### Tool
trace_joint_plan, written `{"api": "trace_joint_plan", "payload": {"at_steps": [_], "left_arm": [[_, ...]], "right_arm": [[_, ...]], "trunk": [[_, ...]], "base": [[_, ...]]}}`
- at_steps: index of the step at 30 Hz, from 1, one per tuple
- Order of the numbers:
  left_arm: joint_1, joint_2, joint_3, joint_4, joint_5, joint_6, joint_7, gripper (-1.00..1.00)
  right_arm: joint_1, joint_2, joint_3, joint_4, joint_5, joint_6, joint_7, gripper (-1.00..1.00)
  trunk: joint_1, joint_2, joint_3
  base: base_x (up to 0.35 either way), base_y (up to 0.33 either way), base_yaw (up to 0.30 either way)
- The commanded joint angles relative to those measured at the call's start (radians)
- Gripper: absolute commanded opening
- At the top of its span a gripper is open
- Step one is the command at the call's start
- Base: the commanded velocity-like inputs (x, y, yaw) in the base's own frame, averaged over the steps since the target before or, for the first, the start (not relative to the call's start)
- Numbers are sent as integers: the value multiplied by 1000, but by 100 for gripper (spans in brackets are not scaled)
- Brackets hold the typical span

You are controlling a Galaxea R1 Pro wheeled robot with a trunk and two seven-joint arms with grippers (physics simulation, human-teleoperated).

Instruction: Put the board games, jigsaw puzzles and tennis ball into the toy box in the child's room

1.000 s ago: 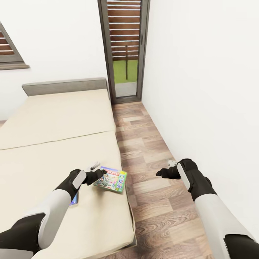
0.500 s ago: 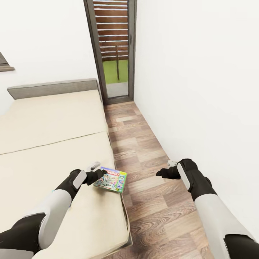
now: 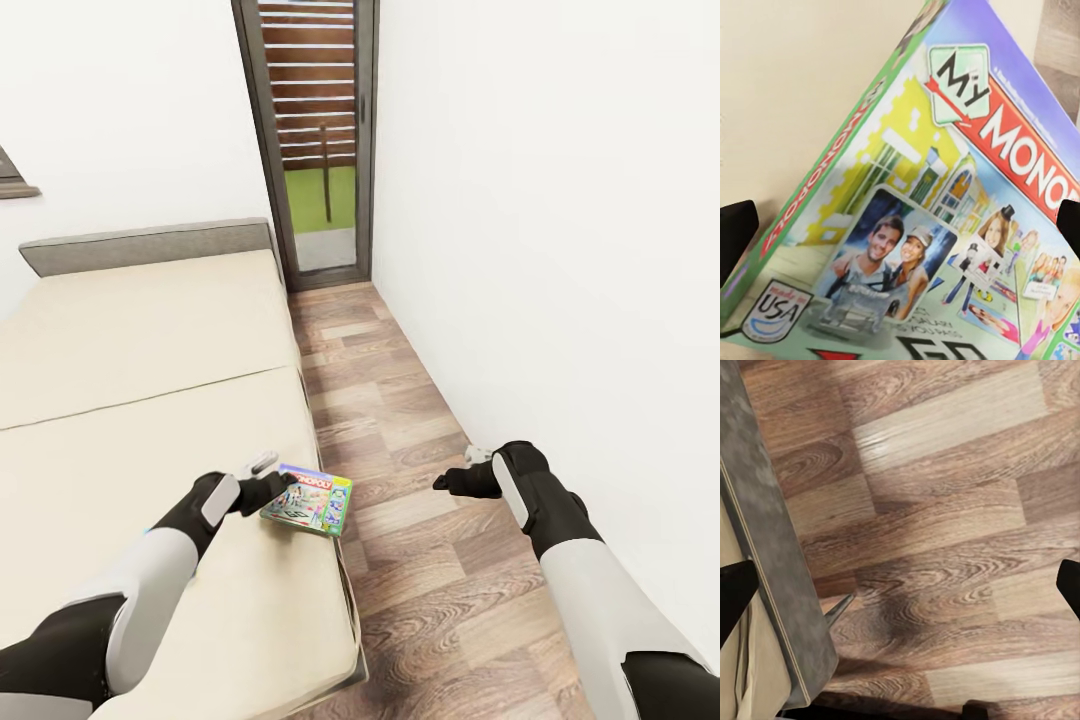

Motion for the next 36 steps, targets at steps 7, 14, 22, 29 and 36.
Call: {"api": "trace_joint_plan", "payload": {"at_steps": [7,14,22,29,36], "left_arm": [[6,1,11,-1,-1,5,-2,100],[9,3,13,-1,-1,4,-2,100],[15,12,17,-1,-1,3,-1,100],[24,62,61,-1,18,4,-10,100],[35,104,128,-2,39,6,-34,100]], "right_arm": [[0,1,0,-1,-8,4,-4,100],[2,1,0,0,-8,4,-4,100],[20,-1,-1,0,-9,4,-1,100],[37,-4,-2,1,-9,4,32,100],[43,-10,-3,9,-7,-2,157,100]], "trunk": [[0,0,-1],[0,0,-1],[0,0,-1],[0,0,-1],[0,0,-1]], "base": [[0,0,-3],[0,0,-1],[0,0,0],[0,0,0],[0,0,0]]}}
